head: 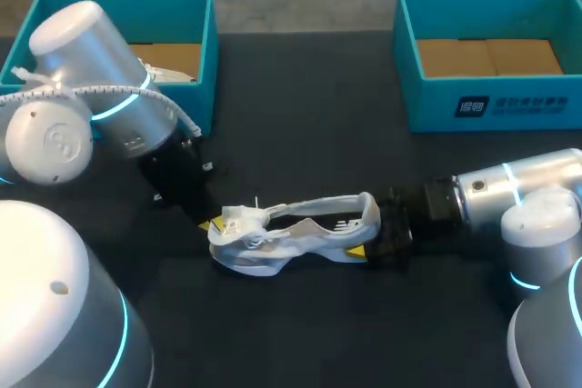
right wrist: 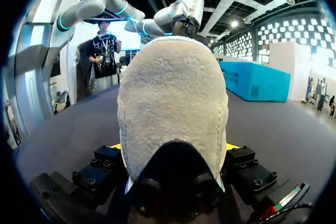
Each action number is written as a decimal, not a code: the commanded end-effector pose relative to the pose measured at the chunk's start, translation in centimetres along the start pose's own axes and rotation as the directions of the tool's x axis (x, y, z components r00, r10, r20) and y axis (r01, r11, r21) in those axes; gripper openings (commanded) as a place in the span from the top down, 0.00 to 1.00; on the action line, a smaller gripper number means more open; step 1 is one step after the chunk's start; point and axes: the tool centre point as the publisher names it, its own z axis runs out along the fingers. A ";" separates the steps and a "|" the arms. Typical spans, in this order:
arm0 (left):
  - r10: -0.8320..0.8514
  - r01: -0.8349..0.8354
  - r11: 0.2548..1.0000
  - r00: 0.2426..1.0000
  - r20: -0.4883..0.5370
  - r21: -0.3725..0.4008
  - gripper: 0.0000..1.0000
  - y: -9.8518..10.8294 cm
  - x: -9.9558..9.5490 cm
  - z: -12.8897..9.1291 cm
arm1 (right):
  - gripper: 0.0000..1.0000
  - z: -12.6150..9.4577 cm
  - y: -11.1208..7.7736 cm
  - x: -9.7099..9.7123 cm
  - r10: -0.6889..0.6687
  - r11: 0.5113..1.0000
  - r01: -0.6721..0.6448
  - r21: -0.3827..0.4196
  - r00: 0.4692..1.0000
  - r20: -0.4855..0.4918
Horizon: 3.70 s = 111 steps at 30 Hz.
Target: Take the shoe out of the shoebox, open the shoe tongue, remove and reinsert the insole, then place the shoe into the shoebox
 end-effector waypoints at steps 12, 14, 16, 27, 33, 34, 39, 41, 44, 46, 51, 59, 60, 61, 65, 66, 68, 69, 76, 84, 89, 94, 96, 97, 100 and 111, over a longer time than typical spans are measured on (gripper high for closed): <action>0.091 -0.091 0.996 0.996 -0.018 0.016 0.01 1.9 1.2 -3.4 | 1.00 0.3 -0.3 0.0 0.000 1.000 0.000 0.002 1.000 0.001; 0.108 -0.108 0.994 0.994 -0.020 0.025 0.00 2.3 1.6 -4.1 | 1.00 0.3 -0.3 0.0 0.000 1.000 0.000 0.002 1.000 0.001; 0.128 -0.127 0.992 0.992 -0.022 0.021 0.00 2.6 2.0 -4.8 | 1.00 0.3 -0.3 0.0 0.000 1.000 0.000 0.002 1.000 0.001; 0.236 -0.237 0.970 0.972 0.010 0.048 0.00 3.5 4.7 -8.6 | 1.00 0.3 -0.3 0.0 0.000 1.000 0.000 0.002 1.000 0.001; 0.370 -0.373 0.927 0.926 0.069 0.032 0.03 3.9 6.2 -10.2 | 1.00 0.3 -0.3 0.0 0.000 1.000 0.000 0.002 1.000 0.001; 0.397 -0.399 0.917 0.914 0.081 0.014 0.09 3.9 6.5 -10.4 | 1.00 0.3 -0.3 0.0 0.000 1.000 0.000 0.002 1.000 0.001; 0.496 -0.496 0.868 0.860 0.123 -0.034 0.64 4.0 7.7 -11.8 | 1.00 0.3 -0.3 0.0 0.000 1.000 0.000 0.002 1.000 0.001; 0.537 -0.535 0.843 0.832 0.136 -0.057 1.00 4.2 8.0 -12.2 | 1.00 0.3 -0.3 0.0 0.000 1.000 0.000 0.002 1.000 0.001; 0.596 -0.593 0.802 0.787 0.157 -0.072 1.00 4.5 8.6 -12.7 | 1.00 0.3 -0.3 0.0 0.000 1.000 0.000 0.002 1.000 0.001; 0.657 -0.651 0.752 0.732 0.181 -0.100 1.00 4.8 8.9 -12.9 | 1.00 0.3 -0.3 0.0 0.000 1.000 0.000 0.002 1.000 0.001; 0.820 -0.801 0.569 0.536 0.204 -0.185 1.00 5.4 9.3 -13.2 | 1.00 0.3 -0.3 0.0 0.000 1.000 0.000 0.002 1.000 0.001; 0.928 -0.889 0.373 0.349 0.132 -0.266 1.00 6.0 11.1 -13.3 | 1.00 0.3 -0.3 0.0 0.000 1.000 0.000 0.002 1.000 0.001; 0.936 -0.896 0.351 0.329 0.126 -0.272 1.00 6.0 11.3 -13.3 | 1.00 0.3 -0.3 0.0 0.000 1.000 0.000 0.002 1.000 0.001; 0.961 -0.903 0.272 0.240 0.135 -0.334 1.00 6.1 11.3 -13.1 | 1.00 0.3 -0.3 0.0 0.000 1.000 0.000 0.002 1.000 0.001; 0.982 -0.903 0.171 0.123 0.143 -0.395 1.00 6.6 11.4 -12.4 | 1.00 0.3 -0.3 0.0 0.000 1.000 0.000 0.002 1.000 0.001; 0.982 -0.903 0.171 0.123 0.143 -0.395 1.00 6.6 11.4 -12.4 | 1.00 0.3 -0.3 0.0 0.000 1.000 0.000 0.002 1.000 0.001; 0.982 -0.903 0.171 0.123 0.143 -0.395 1.00 6.6 11.4 -12.4 | 1.00 0.3 -0.3 0.0 0.000 1.000 0.000 0.002 1.000 0.001; 0.982 -0.903 0.171 0.123 0.143 -0.395 1.00 6.6 11.4 -12.4 | 1.00 0.3 -0.3 0.0 0.000 1.000 0.000 0.002 1.000 0.001; 0.982 -0.903 0.171 0.123 0.143 -0.395 1.00 6.6 11.4 -12.4 | 1.00 0.3 -0.3 0.0 0.000 1.000 0.000 0.002 1.000 0.001; 0.991 -0.941 0.051 0.007 0.130 -0.336 1.00 6.9 12.0 -11.7 | 1.00 0.3 -0.3 0.0 0.000 1.000 0.000 0.002 1.000 0.001; 0.993 -0.945 -0.054 -0.085 0.080 -0.323 1.00 6.7 13.5 -9.6 | 1.00 0.3 -0.3 0.0 0.000 1.000 0.000 0.002 1.000 0.001; 0.990 -0.933 -0.084 -0.117 0.075 -0.350 1.00 5.5 15.2 -7.6 | 1.00 0.3 -0.3 0.0 0.000 1.000 0.000 0.002 1.000 0.001; 0.989 -0.933 -0.112 -0.138 0.053 -0.343 1.00 5.0 15.7 -6.9 | 1.00 0.3 -0.3 0.0 0.000 1.000 0.000 0.002 1.000 0.001; 0.988 -0.927 -0.109 -0.140 0.061 -0.360 1.00 4.7 16.1 -6.4 | 1.00 0.3 -0.3 0.0 0.000 1.000 0.000 0.002 1.000 0.001; 0.986 -0.918 -0.130 -0.161 0.052 -0.375 1.00 4.2 17.0 -5.1 | 1.00 0.3 -0.3 0.0 0.000 1.000 0.000 0.002 1.000 0.001; 0.988 -0.907 -0.136 -0.154 0.014 -0.399 1.00 3.0 17.2 -0.6 | 1.00 0.3 -0.3 0.0 0.000 1.000 0.000 0.002 1.000 0.001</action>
